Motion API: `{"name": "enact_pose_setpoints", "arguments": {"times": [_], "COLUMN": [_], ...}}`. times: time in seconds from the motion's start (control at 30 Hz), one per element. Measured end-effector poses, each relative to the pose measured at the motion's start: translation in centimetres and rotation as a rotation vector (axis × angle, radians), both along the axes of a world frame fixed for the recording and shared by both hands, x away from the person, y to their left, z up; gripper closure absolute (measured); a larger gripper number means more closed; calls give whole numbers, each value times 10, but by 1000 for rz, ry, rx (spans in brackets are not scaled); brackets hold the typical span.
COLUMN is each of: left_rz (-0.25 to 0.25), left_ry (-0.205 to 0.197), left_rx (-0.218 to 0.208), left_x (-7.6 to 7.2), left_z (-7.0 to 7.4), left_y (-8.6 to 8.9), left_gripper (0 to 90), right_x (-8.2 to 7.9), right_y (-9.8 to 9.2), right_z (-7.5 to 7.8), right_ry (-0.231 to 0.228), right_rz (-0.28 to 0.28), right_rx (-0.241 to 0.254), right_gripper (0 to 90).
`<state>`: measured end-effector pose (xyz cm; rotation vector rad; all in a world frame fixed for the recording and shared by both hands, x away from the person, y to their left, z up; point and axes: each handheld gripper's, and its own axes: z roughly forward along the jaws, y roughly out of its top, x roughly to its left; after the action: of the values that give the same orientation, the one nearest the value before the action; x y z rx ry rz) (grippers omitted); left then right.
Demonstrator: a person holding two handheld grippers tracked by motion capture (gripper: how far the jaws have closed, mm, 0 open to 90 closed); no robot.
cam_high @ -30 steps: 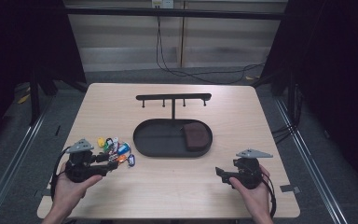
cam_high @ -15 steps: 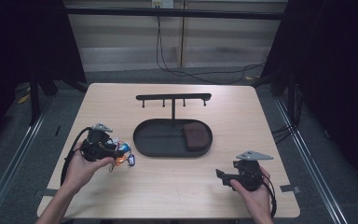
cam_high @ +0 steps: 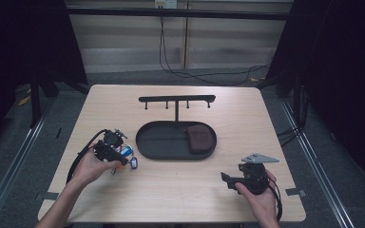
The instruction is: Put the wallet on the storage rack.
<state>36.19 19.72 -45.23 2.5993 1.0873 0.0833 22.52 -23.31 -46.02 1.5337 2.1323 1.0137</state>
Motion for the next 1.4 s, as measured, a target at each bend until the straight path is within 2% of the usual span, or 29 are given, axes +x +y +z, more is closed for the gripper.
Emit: {"name": "enact_pose_setpoints", "arguments": {"times": [0.07,0.1,0.2,0.33,0.53,0.57,0.6,0.63,0.67,0.7,0.77,0.8,0.83,0.87,0.93,0.97,1.07,1.13,1.37,1.4], "left_rz": [-6,-18,-38,-86,-113,-147,-160,-160,-174,-178,-190,-200,-200,-221,-229,-243,-242,-239,-234,-225], "left_ry": [-2,12,21,23,31,37,42,42,48,75,95,109,109,107,124,131,124,120,133,143], "left_rx": [9,7,11,66,81,121,151,151,180,185,200,221,221,244,266,301,321,353,334,314], "left_x": [1,3,5,5,6,7,8,8,9,11,14,16,16,17,19,19,19,17,20,21], "left_z": [-1,-4,-5,-8,-11,-10,-10,-10,-10,-10,-10,-10,-10,-10,-11,-11,-11,-11,-11,-11], "left_y": [0,0,-1,-6,-8,-10,-12,-12,-16,-17,-19,-21,-21,-23,-28,-32,-35,-40,-40,-38], "left_gripper": [657,678,690,732,780,794,802,805,801,789,785,789,792,792,791,790,796,821,859,860], "right_x": [0,0,0,1,1,1,1,1,2,2,2,2,2,2,2,2,2,2,2,2], "right_y": [0,0,0,-1,-2,-2,-2,-2,-2,-2,-2,-2,-2,-2,-2,-2,-2,-1,-3,-5], "right_z": [0,0,-1,-2,-2,-2,-2,-2,-2,-2,-2,-3,-3,-3,-3,-3,-3,-3,-2,-2], "right_ry": [-1,1,2,5,9,8,9,9,7,9,8,7,8,8,6,7,10,13,8,5], "right_rz": [-1,-3,-3,-7,-12,-11,-12,-12,-10,-11,-12,-10,-10,-10,-9,-8,-8,-5,-14,-14], "right_rx": [0,1,0,2,4,4,4,4,3,5,5,2,3,3,5,5,5,4,9,12], "right_gripper": [229,229,229,228,228,228,228,228,228,228,228,228,228,228,228,228,228,228,228,229]}}
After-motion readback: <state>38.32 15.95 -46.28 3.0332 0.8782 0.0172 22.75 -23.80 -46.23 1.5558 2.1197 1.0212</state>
